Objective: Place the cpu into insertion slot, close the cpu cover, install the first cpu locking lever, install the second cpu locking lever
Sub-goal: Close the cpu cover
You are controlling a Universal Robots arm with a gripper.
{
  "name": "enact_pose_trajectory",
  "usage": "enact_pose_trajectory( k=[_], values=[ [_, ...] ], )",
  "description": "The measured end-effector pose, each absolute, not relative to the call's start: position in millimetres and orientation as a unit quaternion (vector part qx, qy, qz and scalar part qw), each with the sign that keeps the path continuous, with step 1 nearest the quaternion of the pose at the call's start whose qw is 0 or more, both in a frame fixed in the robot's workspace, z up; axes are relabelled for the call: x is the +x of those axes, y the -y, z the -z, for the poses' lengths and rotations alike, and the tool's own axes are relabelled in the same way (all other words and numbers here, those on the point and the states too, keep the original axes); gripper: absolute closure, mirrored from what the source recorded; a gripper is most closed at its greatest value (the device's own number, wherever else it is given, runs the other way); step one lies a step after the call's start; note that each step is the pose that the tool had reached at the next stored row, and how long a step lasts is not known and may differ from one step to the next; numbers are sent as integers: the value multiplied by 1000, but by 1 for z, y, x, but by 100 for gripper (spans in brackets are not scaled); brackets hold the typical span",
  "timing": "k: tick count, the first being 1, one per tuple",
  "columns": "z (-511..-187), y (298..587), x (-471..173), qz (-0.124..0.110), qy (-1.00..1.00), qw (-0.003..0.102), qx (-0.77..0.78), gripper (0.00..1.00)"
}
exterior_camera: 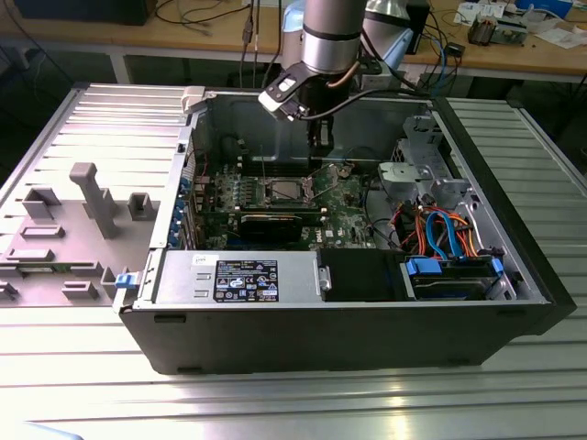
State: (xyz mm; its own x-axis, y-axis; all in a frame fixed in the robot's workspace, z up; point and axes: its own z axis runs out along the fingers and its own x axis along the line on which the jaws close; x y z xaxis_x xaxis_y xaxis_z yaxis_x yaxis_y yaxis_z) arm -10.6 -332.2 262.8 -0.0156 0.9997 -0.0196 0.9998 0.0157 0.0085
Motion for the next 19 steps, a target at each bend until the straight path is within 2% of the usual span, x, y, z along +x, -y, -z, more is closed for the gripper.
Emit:
enact_pose_trajectory(
  k=[19],
  values=[
    [-258, 327, 35, 5, -715, 11, 699, 89]
  ],
)
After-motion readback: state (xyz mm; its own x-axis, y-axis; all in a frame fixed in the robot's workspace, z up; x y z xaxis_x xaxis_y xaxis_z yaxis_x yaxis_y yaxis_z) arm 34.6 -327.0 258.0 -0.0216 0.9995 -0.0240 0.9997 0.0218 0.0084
